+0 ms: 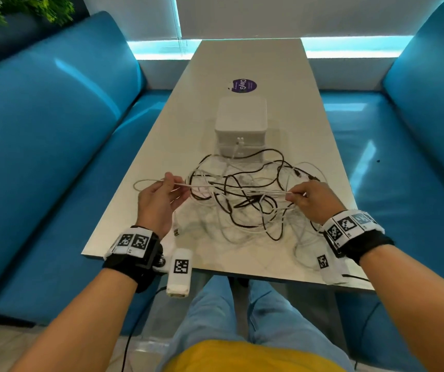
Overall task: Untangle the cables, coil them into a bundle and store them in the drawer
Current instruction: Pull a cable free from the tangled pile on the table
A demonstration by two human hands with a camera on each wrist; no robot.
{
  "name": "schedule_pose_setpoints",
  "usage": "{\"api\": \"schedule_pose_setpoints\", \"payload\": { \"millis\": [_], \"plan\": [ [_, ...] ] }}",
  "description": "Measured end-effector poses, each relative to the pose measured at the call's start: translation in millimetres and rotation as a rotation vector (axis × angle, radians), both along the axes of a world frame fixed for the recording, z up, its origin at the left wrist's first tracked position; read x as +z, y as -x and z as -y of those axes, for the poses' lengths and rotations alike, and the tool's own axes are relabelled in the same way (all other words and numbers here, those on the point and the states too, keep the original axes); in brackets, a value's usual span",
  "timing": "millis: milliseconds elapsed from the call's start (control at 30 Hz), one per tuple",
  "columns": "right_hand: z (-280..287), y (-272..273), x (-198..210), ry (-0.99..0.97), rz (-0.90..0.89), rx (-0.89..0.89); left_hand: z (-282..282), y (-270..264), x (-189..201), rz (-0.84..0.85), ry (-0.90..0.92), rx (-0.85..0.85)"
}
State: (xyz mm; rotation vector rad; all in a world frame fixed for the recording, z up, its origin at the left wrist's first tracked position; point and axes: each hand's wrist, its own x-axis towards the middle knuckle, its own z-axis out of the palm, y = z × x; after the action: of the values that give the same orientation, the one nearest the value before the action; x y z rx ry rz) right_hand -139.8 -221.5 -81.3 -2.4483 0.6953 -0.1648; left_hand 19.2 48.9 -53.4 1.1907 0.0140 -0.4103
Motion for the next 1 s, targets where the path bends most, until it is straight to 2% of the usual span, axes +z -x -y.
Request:
{"api": "schedule_pose_setpoints", "payload": {
  "millis": [267,400,500,667,800,900,1000],
  "plan": [
    [13,2,-4,-0.003,-0.041,-0.087,-5,-3,3,-0.028,0.017,0.030],
    [10,-2,4,-0.015,-0.063,-0.064,-5,0,9,0.097,-0.149,-0.101],
    [-1,-5,31,-0.091,-0.086,0.040,2,7,20,0.237,-0.213,-0.131],
    [-44,-17,83,-0.114,0.097,0.181,21,18,32,0.443,-0.277,-0.204],
    [-86,-43,78,-0.064,0.050,0.346,42,34,43,0.528,-0.263,-0.298],
    [-86,-46,71,-0.078,0.110,0.300,49,37,36,0.528,-0.216,-0.307],
    [-81,-41,78,-0.188,0.263,0.240,55,41,12,0.601,-0.363,-0.454]
  ]
}}
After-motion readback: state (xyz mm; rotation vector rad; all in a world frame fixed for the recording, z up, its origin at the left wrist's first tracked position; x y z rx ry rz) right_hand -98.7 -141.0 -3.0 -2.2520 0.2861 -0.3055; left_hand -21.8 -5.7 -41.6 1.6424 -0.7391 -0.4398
